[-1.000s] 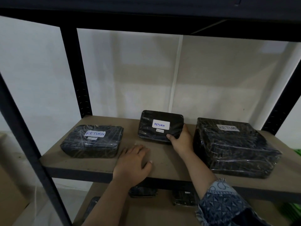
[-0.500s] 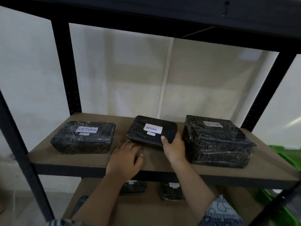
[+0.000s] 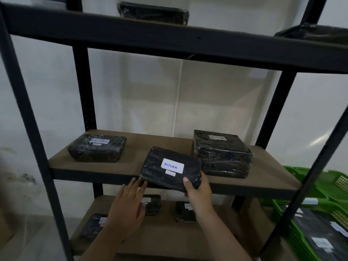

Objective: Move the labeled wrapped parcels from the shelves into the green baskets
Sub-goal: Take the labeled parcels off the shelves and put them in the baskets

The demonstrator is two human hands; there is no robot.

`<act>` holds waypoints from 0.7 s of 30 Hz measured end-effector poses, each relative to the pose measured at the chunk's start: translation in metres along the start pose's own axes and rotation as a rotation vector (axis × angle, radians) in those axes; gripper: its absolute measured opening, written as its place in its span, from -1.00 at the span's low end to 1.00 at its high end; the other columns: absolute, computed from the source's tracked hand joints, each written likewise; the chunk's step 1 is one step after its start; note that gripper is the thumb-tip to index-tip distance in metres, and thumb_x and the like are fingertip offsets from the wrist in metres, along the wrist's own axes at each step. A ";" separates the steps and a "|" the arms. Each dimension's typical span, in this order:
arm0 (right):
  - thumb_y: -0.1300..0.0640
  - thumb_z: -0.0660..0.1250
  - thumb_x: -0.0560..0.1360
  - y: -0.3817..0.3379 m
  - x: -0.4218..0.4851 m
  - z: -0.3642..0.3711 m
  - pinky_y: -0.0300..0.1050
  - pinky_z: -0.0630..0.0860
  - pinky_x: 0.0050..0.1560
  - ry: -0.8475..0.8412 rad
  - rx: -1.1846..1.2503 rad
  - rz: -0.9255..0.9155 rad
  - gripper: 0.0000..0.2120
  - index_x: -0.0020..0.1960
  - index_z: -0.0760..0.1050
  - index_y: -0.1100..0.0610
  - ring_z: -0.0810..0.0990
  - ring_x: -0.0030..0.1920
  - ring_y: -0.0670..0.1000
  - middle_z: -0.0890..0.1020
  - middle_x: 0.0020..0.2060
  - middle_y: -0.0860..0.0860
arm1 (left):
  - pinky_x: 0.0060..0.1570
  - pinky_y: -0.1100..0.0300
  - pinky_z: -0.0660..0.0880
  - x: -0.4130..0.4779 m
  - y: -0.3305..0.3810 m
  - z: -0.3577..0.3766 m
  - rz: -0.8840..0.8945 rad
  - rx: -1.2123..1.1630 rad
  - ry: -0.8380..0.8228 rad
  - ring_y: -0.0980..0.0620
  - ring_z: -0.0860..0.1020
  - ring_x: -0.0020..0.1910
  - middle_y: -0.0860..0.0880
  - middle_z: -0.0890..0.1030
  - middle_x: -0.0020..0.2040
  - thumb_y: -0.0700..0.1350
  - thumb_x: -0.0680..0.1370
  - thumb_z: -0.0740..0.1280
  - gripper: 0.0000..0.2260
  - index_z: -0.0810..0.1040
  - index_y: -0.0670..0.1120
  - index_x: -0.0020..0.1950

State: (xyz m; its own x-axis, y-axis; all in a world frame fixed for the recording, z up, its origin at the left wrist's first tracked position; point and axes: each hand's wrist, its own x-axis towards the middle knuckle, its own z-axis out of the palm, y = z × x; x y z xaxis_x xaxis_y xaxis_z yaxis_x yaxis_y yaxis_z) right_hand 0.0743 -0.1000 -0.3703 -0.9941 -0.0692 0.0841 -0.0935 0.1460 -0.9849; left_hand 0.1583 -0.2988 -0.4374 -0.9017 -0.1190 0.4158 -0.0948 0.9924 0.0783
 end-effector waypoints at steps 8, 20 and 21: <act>0.12 0.40 0.47 0.043 -0.064 -0.133 0.12 0.49 0.25 0.070 -0.057 0.057 -0.53 0.33 0.34 -0.06 0.50 0.23 0.05 0.53 0.14 -0.05 | 0.26 -0.01 0.32 -0.054 0.114 0.007 0.024 0.014 -0.014 -0.08 0.46 0.28 -0.07 0.53 0.28 0.08 0.42 0.12 -0.48 0.45 -0.09 0.32; 0.22 0.43 0.44 0.101 -0.142 -0.363 0.08 0.53 0.15 0.272 -0.126 0.153 -0.54 0.29 0.39 0.08 0.59 0.06 0.08 0.60 0.09 0.08 | 0.21 0.00 0.42 -0.117 0.338 0.028 0.246 -0.152 -0.095 -0.04 0.54 0.19 0.00 0.61 0.16 0.06 0.38 0.15 -0.53 0.57 -0.06 0.20; 0.22 0.44 0.43 0.106 -0.144 -0.377 0.14 0.55 0.12 0.293 -0.136 0.173 -0.56 0.25 0.39 0.04 0.60 0.05 0.10 0.61 0.07 0.09 | 0.16 -0.02 0.44 -0.117 0.353 0.028 0.262 -0.159 -0.120 -0.02 0.54 0.18 0.02 0.61 0.16 0.08 0.38 0.14 -0.54 0.58 -0.04 0.19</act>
State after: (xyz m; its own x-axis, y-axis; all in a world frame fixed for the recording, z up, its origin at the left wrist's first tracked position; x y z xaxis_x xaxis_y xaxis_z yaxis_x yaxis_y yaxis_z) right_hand 0.1863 0.2974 -0.4296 -0.9678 0.2508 -0.0227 0.0904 0.2620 -0.9608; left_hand 0.2187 0.0664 -0.4840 -0.9308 0.1538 0.3315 0.2055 0.9704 0.1268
